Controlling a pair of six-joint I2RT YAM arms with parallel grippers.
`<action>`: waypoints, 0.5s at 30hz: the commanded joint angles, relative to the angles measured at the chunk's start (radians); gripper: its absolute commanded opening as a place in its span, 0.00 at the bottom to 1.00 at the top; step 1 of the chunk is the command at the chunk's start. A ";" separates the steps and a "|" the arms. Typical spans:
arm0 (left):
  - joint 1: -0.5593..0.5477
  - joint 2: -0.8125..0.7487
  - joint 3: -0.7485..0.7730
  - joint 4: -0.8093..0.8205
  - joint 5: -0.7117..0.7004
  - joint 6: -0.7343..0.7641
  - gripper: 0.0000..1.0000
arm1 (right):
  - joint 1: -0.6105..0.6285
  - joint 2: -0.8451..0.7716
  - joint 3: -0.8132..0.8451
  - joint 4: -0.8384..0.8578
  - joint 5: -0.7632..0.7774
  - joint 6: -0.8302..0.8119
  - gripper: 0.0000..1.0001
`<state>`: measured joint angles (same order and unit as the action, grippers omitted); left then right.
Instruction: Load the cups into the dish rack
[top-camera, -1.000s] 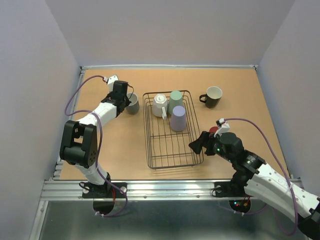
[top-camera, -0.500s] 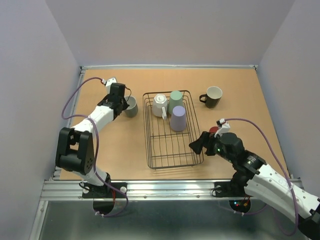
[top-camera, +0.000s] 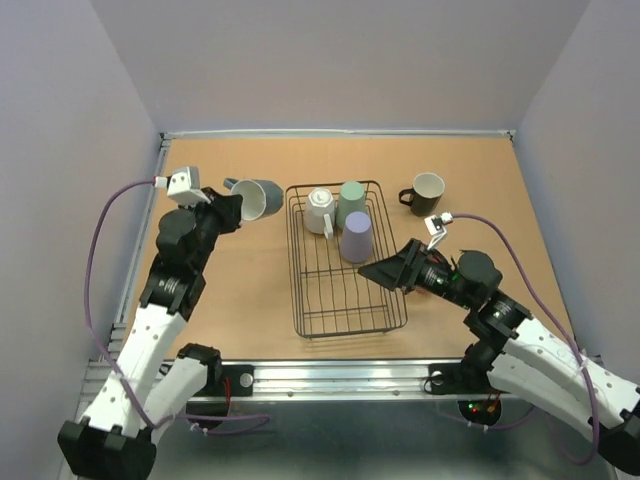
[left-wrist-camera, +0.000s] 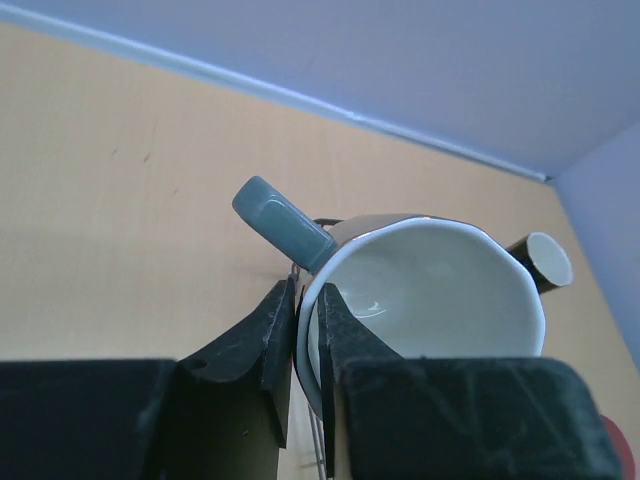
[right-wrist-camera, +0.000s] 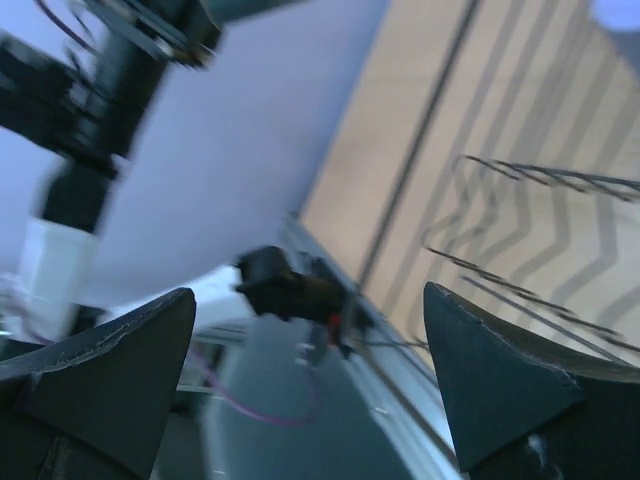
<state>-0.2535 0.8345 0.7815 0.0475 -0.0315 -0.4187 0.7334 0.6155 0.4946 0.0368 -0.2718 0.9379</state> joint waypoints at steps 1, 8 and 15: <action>-0.001 -0.162 -0.089 0.256 0.125 -0.002 0.00 | 0.000 0.085 0.044 0.495 -0.139 0.356 1.00; -0.033 -0.400 -0.250 0.483 0.185 -0.022 0.00 | 0.079 0.352 0.180 0.752 -0.075 0.567 1.00; -0.082 -0.497 -0.327 0.591 0.147 0.008 0.00 | 0.101 0.634 0.340 0.811 -0.050 0.607 1.00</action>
<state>-0.3153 0.4000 0.4625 0.3672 0.1272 -0.4129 0.8295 1.1595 0.7219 0.7124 -0.3374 1.4906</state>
